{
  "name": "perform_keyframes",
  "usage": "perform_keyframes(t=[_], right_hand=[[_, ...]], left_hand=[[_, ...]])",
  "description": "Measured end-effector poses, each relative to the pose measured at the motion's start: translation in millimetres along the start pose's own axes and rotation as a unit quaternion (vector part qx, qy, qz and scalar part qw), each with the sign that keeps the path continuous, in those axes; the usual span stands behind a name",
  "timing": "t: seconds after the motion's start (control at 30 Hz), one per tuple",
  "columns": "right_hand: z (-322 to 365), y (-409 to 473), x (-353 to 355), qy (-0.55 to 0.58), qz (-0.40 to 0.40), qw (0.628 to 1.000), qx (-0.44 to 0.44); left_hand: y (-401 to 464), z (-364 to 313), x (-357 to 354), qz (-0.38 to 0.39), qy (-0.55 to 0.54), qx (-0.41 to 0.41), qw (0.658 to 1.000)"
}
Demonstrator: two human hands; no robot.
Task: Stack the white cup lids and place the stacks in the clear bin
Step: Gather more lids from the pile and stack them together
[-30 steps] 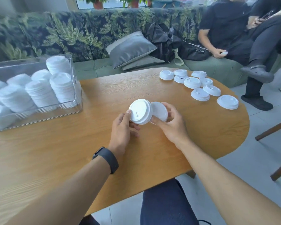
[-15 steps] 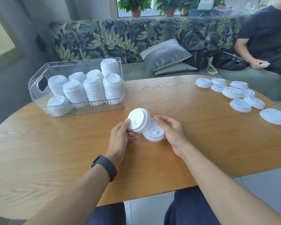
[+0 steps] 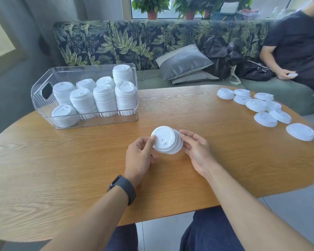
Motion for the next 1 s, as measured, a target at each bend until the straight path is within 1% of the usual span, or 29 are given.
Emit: perform_keyframes(t=[0.13,0.27,0.33,0.47,0.7,0.9,1.0], right_hand=[[0,0,1,0.019,0.002,1.0,-0.001],[-2,0,-1,0.048,0.02,0.999,-0.009],[-2,0,-3,0.057,0.034,0.998,-0.011],[-2,-1,-7,0.046,0.054,0.997,-0.008],[-1,-4,-14,-0.023,0.082,0.996,0.02],[-1,-2,-8,0.01,0.061,0.998,0.021],[0,-2,-9,0.002,0.062,0.998,0.024]], left_hand=[[-2,-4,-2,0.006,0.049,-0.017,0.999],[-4,-10,-4,0.0,0.088,-0.042,0.995],[-4,-9,-7,0.014,0.096,-0.044,0.994],[-4,-6,-9,0.023,0.092,-0.036,0.995],[-4,-6,-6,0.008,0.073,-0.024,0.997],[-3,-4,-10,0.04,0.05,-0.009,0.998],[-3,-3,-11,0.044,0.024,0.003,0.999]])
Point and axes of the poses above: each hand's wrist, its own y-axis towards the middle knuckle, its own x-axis out of the back of the hand, z = x × y, the point moved 10 cm from there along y, towards the middle knuckle, and after that the axes turned 5 degrees about -y, right-handed, at the moved point
